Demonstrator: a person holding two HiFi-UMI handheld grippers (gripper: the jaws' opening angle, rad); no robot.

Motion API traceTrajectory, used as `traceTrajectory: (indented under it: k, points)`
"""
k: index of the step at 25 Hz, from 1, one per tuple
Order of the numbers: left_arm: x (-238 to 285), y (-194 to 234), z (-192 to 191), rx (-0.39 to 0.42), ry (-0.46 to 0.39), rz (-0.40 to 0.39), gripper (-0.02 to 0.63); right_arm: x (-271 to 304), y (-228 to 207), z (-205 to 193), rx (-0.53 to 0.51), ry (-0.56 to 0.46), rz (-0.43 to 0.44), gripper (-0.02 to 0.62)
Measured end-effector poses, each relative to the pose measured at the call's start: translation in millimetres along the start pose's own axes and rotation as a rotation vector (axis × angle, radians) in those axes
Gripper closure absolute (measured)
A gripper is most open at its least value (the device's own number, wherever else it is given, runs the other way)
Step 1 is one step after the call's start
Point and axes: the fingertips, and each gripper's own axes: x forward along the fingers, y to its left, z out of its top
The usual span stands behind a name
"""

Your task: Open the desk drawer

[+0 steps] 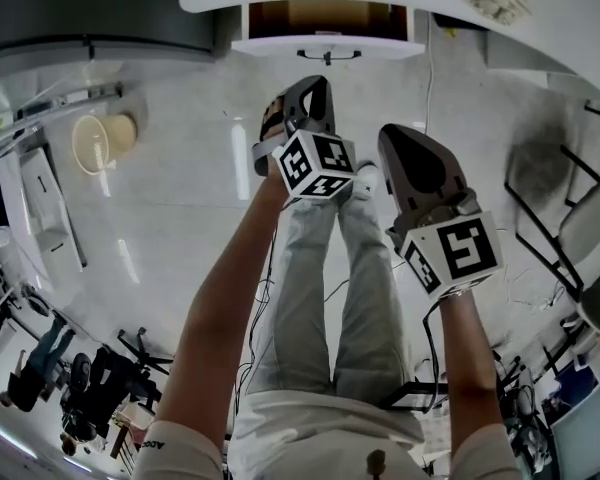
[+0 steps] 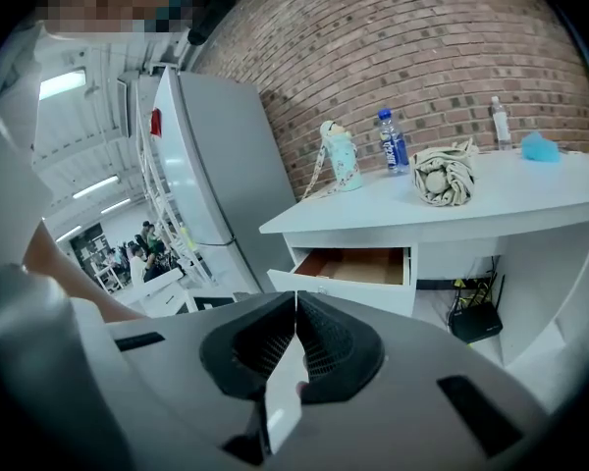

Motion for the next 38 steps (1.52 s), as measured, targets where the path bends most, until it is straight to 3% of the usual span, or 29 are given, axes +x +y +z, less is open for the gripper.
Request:
traceTrajectory:
  k: [6, 11, 16, 20, 28, 34, 38]
  points:
    - [-60.8, 33.4, 38.5, -0.332, -0.120, -0.042, 0.598, -9.2, 7.4, 30.4, -0.033, -0.014, -0.011, 0.569]
    - [-119.8, 62.2, 84.8, -0.503, -0.276, -0.084, 0.598, -20.6, 18.8, 59.1, -0.065, -0.032, -0.013, 0.569]
    - [-174.0, 86.9, 113.4, -0.522, -0.363, -0.101, 0.598, -37.2, 30.2, 88.5, -0.088, -0.060, -0.023, 0.568]
    - [-220.5, 90.6, 134.3, -0.521, -0.385, -0.150, 0.598, -63.1, 45.5, 118.2, -0.015, -0.096, -0.008, 0.568]
    - [-308.9, 100.7, 180.5, -0.555, -0.492, -0.177, 0.598, -130.6, 77.3, 186.6, 0.003, -0.240, -0.073, 0.569]
    - [-372.3, 117.2, 220.4, -0.571, -0.600, -0.137, 0.598, -187.8, 89.8, 226.3, -0.078, -0.310, -0.122, 0.569]
    - [-410.2, 113.9, 228.8, -0.558, -0.612, -0.144, 0.598, -225.3, 98.7, 231.7, -0.146, -0.298, -0.176, 0.569]
